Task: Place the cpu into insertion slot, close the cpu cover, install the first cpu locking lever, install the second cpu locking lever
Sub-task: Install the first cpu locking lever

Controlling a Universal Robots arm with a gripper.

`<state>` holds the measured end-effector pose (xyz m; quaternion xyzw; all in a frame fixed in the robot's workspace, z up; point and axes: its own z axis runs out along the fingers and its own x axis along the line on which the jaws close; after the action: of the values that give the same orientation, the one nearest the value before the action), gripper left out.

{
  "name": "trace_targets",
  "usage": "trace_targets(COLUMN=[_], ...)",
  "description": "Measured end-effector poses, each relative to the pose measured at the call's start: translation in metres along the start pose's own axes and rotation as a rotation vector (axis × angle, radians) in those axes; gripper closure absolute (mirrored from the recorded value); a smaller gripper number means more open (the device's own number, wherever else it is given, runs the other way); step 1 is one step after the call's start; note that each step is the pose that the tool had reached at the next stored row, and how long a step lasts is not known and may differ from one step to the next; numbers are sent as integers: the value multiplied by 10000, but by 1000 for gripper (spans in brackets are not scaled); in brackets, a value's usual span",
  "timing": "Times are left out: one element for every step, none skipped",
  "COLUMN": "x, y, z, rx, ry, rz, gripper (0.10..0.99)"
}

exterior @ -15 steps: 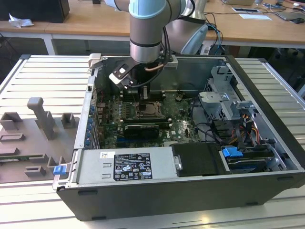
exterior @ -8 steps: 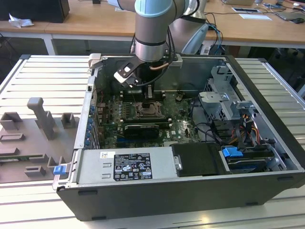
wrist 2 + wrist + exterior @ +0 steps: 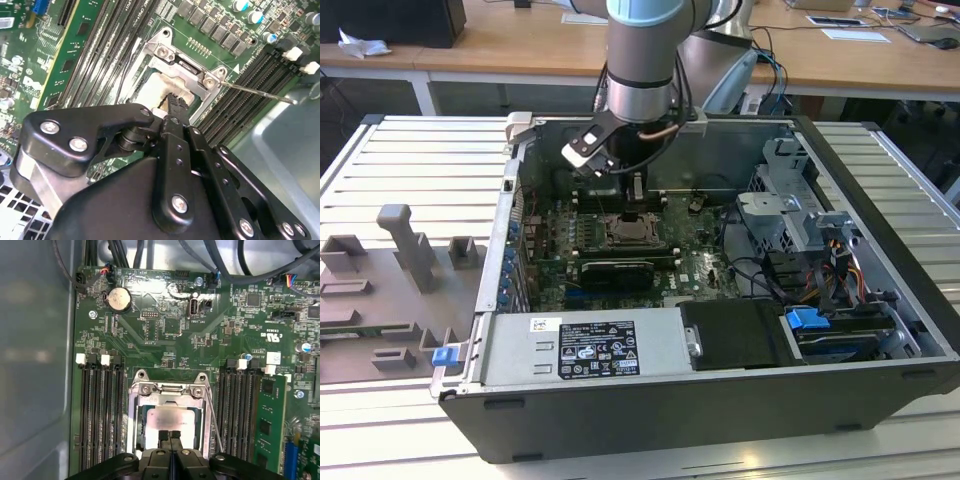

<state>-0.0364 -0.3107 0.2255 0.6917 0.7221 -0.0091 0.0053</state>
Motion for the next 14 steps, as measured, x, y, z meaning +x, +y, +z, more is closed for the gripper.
trace_targets(x=[0, -1, -2, -4, -5, -6, -7, -7, -8, -8, -9, -10, -10, -11], y=[0, 0, 0, -1, -2, -2, -2, -2, -2, -3, -3, -3, -3, -3], z=[-20, -53, -112, -177, -264, -311, -346, -371, -391, -422, -465, -491, -509, -526], rx=[0, 0, 0, 0, 1, 0, 0, 0, 0, 0, 1, 1, 2, 2], ry=[0, 0, -5, -10, -12, -11, -11, -12, -11, -12, -13, -21, -29, -46], rz=[0, 0, 0, -1, 0, 0, 1, 1, 0, 0, 0, -1, -1, 0], gripper=[980, 980, 980, 980, 980, 980, 980, 980, 980, 980, 980, 980, 980, 980])
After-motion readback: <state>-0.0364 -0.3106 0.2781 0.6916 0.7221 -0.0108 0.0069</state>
